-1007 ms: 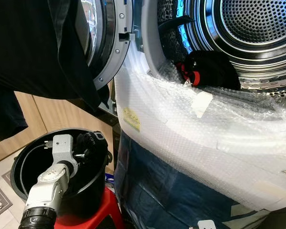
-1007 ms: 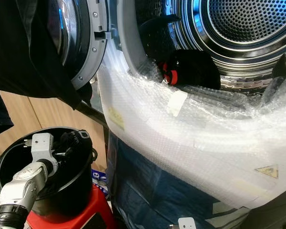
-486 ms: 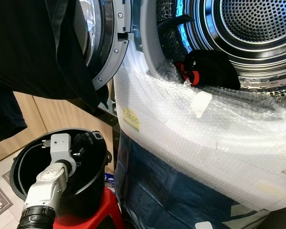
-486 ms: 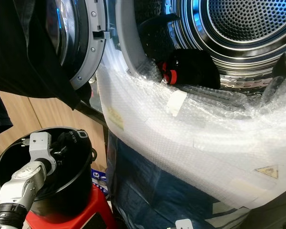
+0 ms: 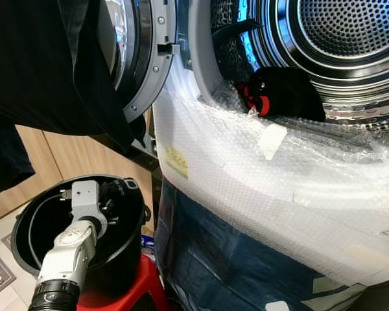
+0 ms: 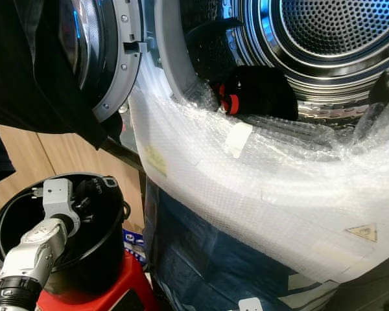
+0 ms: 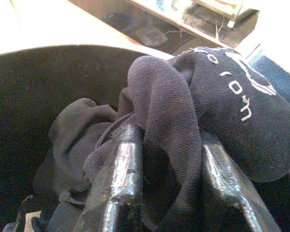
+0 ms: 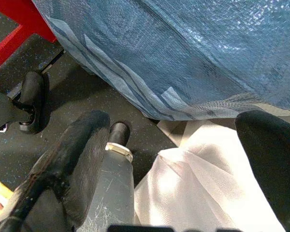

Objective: Clothes washing

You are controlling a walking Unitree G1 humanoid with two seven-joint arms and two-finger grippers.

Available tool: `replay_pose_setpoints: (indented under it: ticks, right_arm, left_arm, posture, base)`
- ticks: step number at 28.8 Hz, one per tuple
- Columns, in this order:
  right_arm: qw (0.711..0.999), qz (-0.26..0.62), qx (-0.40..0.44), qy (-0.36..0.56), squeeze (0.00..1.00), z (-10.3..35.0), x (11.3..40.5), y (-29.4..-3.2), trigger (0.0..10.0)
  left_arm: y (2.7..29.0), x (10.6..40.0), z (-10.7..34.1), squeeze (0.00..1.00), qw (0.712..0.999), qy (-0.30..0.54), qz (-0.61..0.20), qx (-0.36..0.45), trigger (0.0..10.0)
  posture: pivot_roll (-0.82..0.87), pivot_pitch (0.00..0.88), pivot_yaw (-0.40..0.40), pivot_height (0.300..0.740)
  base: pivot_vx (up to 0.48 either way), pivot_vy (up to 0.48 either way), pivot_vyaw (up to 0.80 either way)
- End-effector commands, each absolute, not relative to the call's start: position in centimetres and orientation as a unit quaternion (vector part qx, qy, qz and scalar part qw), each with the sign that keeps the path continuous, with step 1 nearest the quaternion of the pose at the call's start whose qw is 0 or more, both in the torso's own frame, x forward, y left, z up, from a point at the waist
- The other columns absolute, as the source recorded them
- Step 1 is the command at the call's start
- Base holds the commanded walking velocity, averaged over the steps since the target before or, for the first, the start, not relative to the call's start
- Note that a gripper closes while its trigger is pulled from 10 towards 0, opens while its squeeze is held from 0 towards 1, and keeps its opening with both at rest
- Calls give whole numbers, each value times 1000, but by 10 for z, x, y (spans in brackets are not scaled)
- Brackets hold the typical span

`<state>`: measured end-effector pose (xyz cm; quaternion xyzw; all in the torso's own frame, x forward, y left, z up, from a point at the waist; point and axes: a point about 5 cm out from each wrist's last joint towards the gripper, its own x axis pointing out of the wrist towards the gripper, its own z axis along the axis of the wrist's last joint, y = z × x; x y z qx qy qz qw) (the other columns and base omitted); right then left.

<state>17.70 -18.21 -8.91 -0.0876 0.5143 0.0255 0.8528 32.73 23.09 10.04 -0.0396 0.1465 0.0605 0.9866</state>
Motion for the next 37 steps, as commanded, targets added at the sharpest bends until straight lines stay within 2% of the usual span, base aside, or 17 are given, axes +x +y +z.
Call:
replay_pose_setpoints:
  ticks: [1, 14, 27, 31, 32, 37]
  right_arm:
    - [854, 24, -88, 512, 0, -88, 179, -185, 10000]
    - [853, 18, -88, 514, 0, -88, 177, -189, 10000]
    - [851, 25, -90, 517, 0, -90, 173, -188, 10000]
    - [851, 26, -90, 517, 0, -90, 173, -188, 10000]
    - [851, 27, -91, 516, 0, -90, 174, -188, 10000]
    - [853, 31, -94, 513, 0, -89, 176, -187, 10000]
  left_arm:
    - [232, 327, 105, 0, 989, 133, 64, -31, 0]
    - [232, 327, 109, 0, 990, 123, 67, -28, 0]
    - [229, 322, 125, 0, 996, 66, 63, -16, 0]
    - [218, 318, 142, 0, 999, 19, 13, -26, 0]
    - [209, 314, 151, 0, 999, 1, -34, -22, 0]
    - [195, 301, 168, 0, 994, -29, -110, -1, 0]
  posture:
    - [238, 32, -54, 740]
    - [228, 37, -59, 740]
    - [230, 21, -51, 740]
    - [234, 11, -51, 740]
    - [234, 11, -51, 740]
    - [247, 0, -49, 740]
  base:
    - [0, 0, 0]
    - [0, 0, 0]
    - [0, 0, 0]
    - [0, 0, 0]
    - [0, 0, 0]
    - [0, 0, 0]
